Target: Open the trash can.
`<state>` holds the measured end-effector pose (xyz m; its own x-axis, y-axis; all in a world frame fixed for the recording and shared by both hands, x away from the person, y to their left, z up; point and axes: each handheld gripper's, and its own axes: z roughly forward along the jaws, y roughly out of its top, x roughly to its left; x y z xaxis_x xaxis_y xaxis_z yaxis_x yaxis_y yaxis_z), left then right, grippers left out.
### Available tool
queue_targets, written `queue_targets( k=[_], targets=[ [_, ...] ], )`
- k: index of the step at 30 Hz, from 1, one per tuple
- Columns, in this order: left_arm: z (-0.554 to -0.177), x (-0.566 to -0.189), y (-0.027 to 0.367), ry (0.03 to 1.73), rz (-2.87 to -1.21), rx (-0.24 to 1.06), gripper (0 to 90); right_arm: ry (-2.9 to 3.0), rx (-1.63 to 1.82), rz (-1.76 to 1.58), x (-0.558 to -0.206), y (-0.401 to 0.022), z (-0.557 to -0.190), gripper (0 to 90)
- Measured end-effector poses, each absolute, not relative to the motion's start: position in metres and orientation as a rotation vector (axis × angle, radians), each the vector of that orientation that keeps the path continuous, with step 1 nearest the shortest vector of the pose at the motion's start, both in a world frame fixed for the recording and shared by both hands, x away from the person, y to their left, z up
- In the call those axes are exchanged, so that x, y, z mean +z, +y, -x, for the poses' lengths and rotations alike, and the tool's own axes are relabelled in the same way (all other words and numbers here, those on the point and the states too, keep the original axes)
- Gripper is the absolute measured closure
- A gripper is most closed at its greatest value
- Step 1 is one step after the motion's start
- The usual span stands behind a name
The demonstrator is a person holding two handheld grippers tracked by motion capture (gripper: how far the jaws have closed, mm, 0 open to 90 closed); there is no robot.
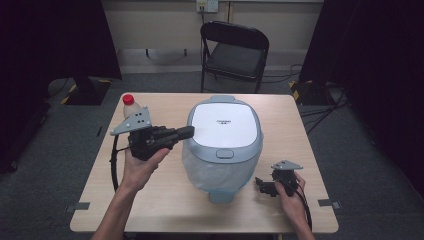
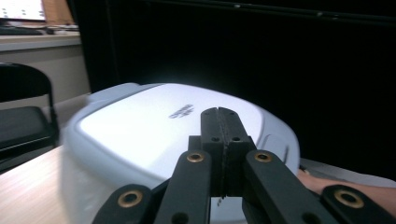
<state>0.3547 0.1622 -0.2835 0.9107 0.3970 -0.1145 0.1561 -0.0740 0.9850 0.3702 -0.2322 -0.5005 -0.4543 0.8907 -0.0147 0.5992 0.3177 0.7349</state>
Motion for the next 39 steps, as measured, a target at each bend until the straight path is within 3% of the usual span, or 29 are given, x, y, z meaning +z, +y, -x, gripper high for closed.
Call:
queue_targets(
  k=[7,14,28,39],
  targets=[
    [-0.353,-0.286,0.118,0.319,-1.723,0.102,90.0,2.17,0.938,-1.319,-0.5,-0.232,-0.37,12.3],
    [-0.355,-0.296,0.1,0.295,-1.818,0.098,90.0,2.17,0.938,-1.319,-0.5,-0.232,-0.37,12.3],
    [-0.347,-0.295,0.1,0.266,-1.86,0.145,90.0,2.171,0.938,-1.319,-0.501,-0.232,-0.37,12.3],
    [-0.353,-0.3,0.108,0.303,-1.79,0.079,90.0,2.17,0.938,-1.32,-0.5,-0.232,-0.37,12.3]
  ],
)
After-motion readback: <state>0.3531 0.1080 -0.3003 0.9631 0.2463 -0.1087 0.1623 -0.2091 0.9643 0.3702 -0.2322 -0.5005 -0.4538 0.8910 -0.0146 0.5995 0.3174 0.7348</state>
